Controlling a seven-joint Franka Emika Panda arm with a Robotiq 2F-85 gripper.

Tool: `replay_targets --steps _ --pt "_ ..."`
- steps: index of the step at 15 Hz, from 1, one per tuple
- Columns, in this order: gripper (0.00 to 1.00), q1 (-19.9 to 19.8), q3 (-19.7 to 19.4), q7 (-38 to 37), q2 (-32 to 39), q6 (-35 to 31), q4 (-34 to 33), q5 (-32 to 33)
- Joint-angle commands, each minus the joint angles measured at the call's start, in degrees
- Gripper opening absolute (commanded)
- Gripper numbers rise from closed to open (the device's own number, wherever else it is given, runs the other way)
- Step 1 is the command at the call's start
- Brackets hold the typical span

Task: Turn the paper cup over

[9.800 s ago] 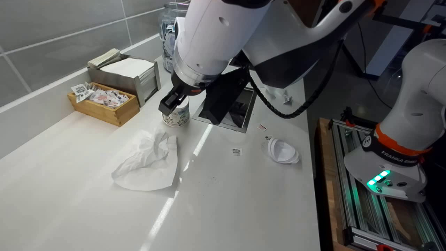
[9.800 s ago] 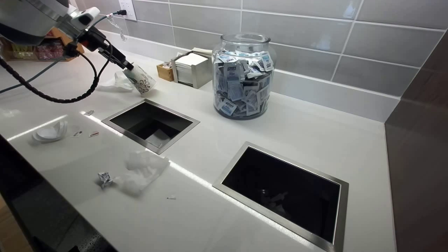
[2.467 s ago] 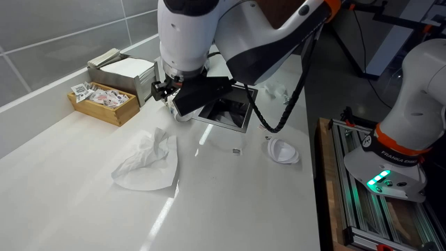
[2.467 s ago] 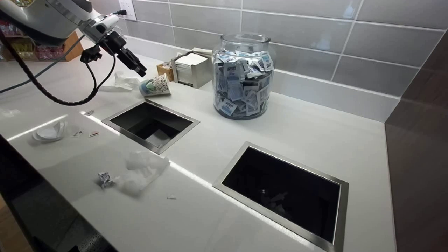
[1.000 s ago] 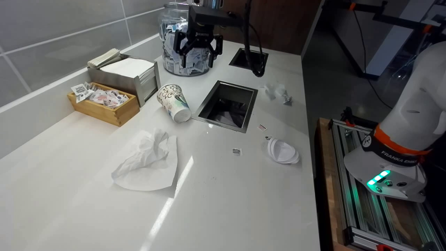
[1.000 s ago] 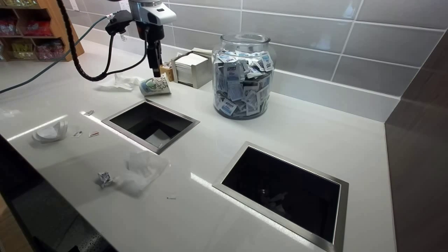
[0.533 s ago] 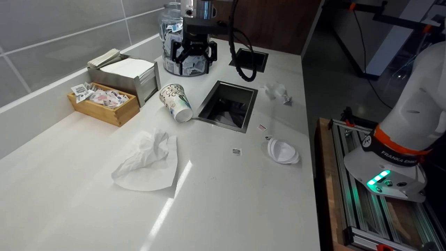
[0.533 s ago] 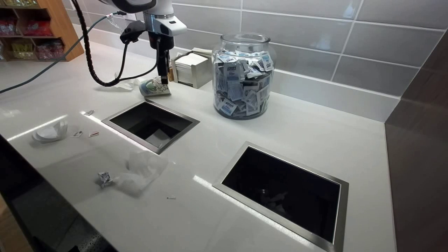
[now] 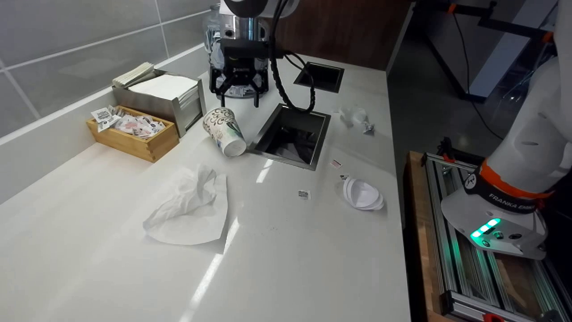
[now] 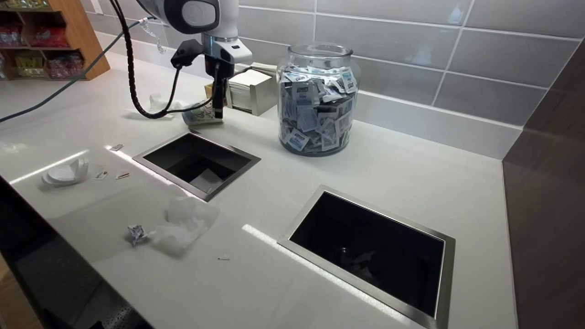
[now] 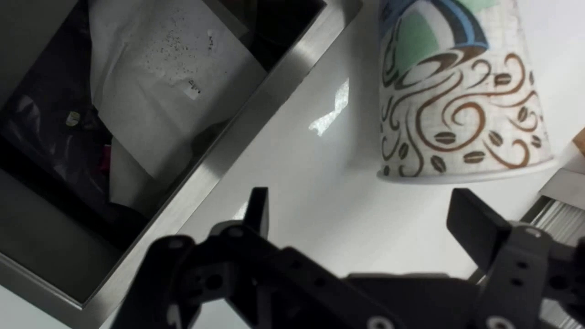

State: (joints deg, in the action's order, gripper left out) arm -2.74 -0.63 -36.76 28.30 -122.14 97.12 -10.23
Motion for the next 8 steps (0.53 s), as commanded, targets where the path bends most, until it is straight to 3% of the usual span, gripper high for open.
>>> replay_targets --steps 1,2,8 --pt "0.91 0.40 -0.85 -0.12 4.12 4.96 -5.28 -3.38" --pt "0.74 0.36 -0.87 -0.19 4.72 5.93 -6.00 -3.81" --pt "0.28 -0.14 -0.63 0.34 6.36 9.86 -9.05 -7.38"
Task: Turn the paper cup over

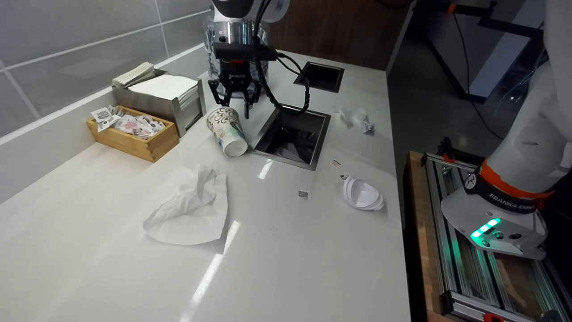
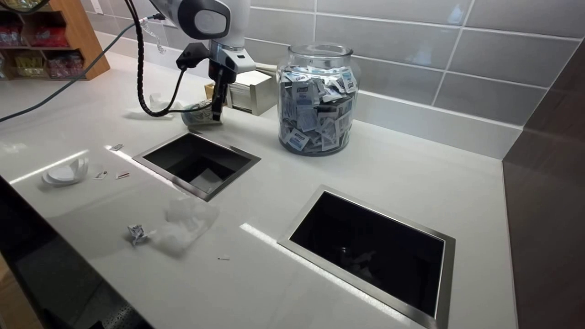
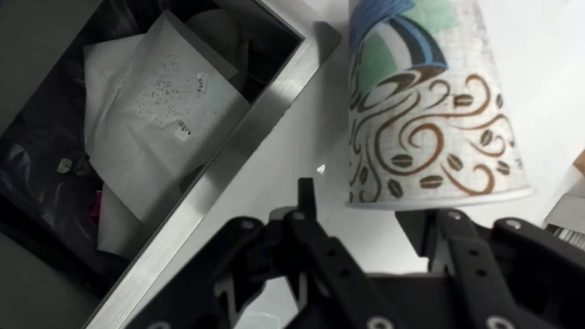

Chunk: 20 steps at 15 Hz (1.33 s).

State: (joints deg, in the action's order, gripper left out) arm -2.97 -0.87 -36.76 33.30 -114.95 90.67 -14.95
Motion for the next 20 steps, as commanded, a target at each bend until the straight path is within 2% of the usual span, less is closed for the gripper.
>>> replay_targets --steps 1,3,4,10,14,17,20 --pt "0.19 0.07 -0.31 0.54 1.18 2.83 -2.63 -3.06" --pt "0.04 0.05 -0.25 0.79 0.73 2.36 -2.22 -3.93" --pt "0.01 0.01 -0.11 1.02 0.39 2.11 -1.86 -4.48" --pt "0.01 1.92 0.42 2.90 -4.66 -1.05 3.00 -4.39" --pt "0.01 5.74 -0.40 4.93 -11.35 -5.98 9.91 0.62" --pt "0.01 8.02 -0.55 6.42 -16.60 -12.75 16.89 5.60" --pt "0.01 10.00 -0.74 5.54 -21.15 -22.38 24.37 12.72"
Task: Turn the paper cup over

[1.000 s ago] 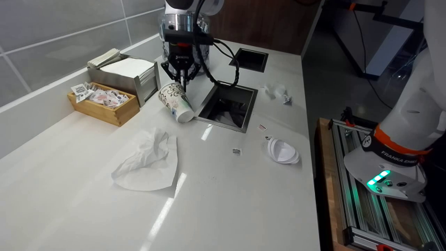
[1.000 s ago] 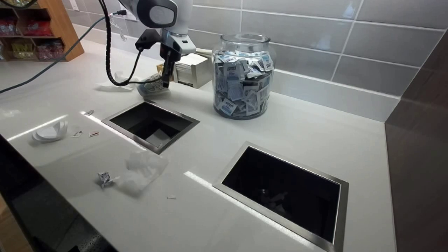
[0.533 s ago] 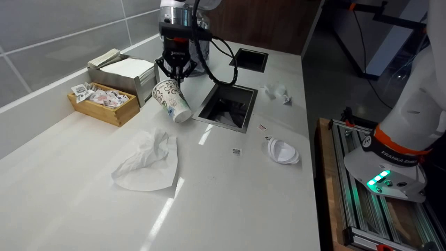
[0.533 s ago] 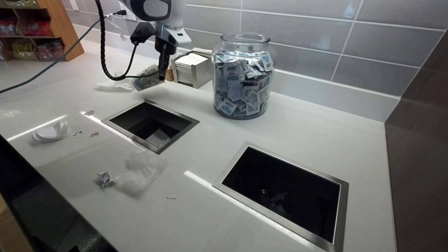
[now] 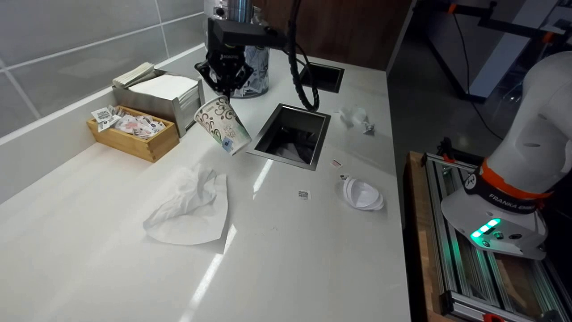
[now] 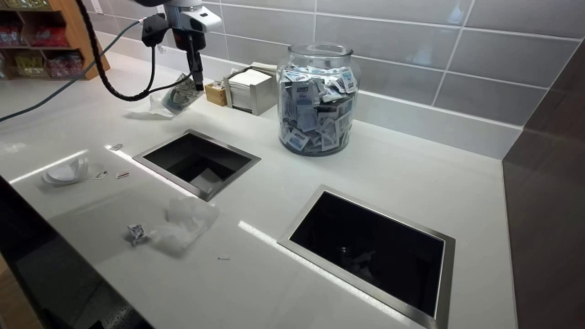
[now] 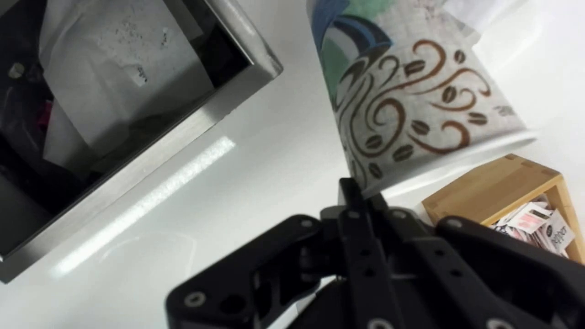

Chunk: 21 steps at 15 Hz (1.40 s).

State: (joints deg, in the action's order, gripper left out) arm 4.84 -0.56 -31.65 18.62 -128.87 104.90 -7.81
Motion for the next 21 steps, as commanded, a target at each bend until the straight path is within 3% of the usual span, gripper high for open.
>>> replay_targets --steps 1,5,10,16,21 --pt "0.01 2.68 -0.98 0.02 -7.89 -12.17 12.72 7.76" --pt "0.01 3.47 -0.95 -1.94 -11.76 -26.63 21.19 12.76" --pt "0.01 4.54 -4.50 -12.39 -13.14 -38.16 26.90 27.08" --pt "0.01 6.02 -9.59 -29.41 -12.76 -41.49 27.04 45.04" --pt "0.01 6.83 -10.20 -38.26 -11.71 -41.53 26.56 53.04"
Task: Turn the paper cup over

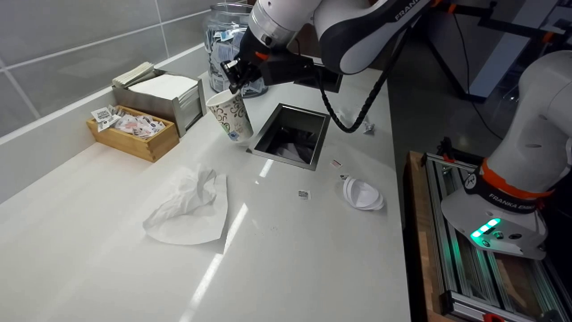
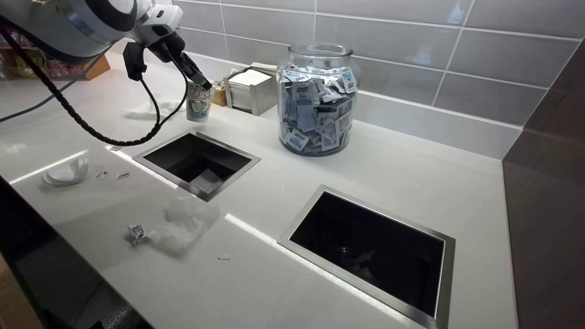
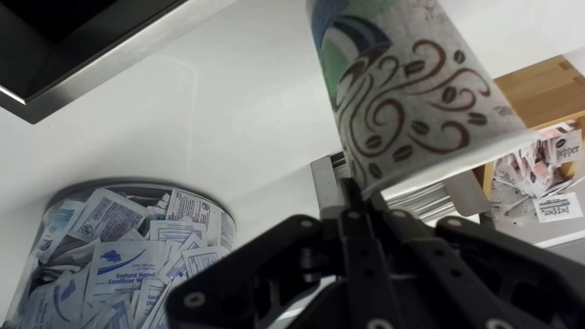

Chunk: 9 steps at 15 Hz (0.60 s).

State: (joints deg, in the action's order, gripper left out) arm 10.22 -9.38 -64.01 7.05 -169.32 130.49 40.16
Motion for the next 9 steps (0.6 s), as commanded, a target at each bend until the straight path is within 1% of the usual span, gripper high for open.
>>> replay_targets --steps 1,9 --pt "0.01 1.62 -1.45 -7.74 0.24 -1.26 0.68 6.75" --pt "0.01 2.57 -1.38 -19.70 1.88 -1.06 -0.30 19.09"
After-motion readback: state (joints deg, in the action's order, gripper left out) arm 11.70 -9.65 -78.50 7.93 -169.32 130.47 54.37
